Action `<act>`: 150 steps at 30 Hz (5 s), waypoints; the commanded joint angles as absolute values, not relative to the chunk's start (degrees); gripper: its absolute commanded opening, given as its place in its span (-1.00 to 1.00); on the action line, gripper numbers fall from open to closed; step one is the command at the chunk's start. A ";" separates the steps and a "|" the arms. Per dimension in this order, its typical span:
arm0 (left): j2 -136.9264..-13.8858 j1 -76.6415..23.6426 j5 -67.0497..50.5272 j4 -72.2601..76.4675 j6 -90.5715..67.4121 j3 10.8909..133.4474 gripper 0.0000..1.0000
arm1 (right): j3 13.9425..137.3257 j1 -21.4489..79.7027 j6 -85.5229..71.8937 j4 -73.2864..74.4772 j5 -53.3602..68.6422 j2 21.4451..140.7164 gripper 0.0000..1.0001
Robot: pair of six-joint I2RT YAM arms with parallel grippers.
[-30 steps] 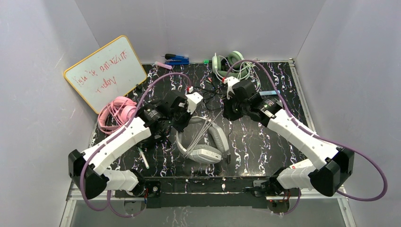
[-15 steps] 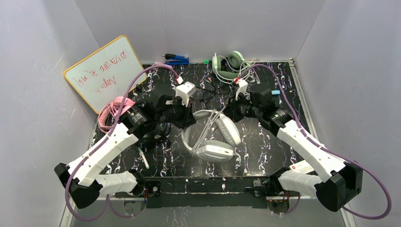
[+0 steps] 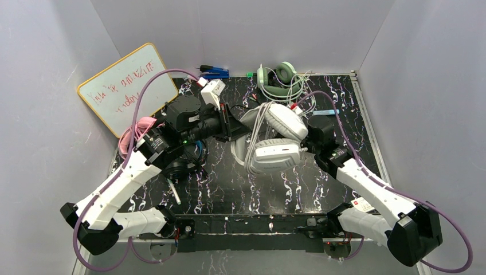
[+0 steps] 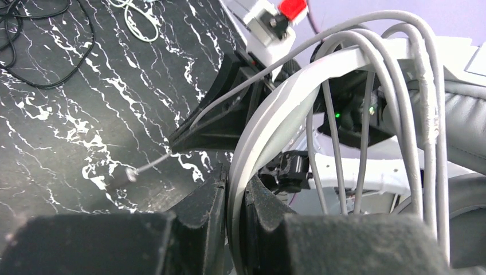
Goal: Wrap the headphones
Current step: Wrap the headphones cable around the headphones.
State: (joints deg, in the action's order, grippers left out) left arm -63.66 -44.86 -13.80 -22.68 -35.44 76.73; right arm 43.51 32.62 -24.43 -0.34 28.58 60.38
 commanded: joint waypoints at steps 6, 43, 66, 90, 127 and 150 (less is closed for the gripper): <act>-61.92 -45.16 -8.12 -14.95 -43.18 80.96 -1.00 | 36.60 32.51 -29.62 -13.65 30.67 56.98 -0.61; -64.60 -45.15 -6.85 -14.50 -48.25 82.33 -1.00 | 31.34 32.44 -22.94 -14.79 12.08 54.27 0.03; -64.54 -45.18 -6.30 -14.50 -47.88 82.49 -1.00 | 39.86 32.44 -17.93 -29.89 17.09 71.56 0.61; -65.09 -45.13 -5.76 -14.92 -47.68 83.48 -1.00 | 42.37 32.46 -15.51 -33.14 18.52 76.12 0.73; -69.75 -45.17 7.06 -31.74 -43.33 93.05 -1.00 | 31.37 26.00 -32.26 -30.44 30.99 76.62 -0.97; -80.59 -43.87 37.63 -26.27 -38.82 85.46 -1.00 | 29.00 43.42 -43.94 -4.79 22.63 43.70 -0.97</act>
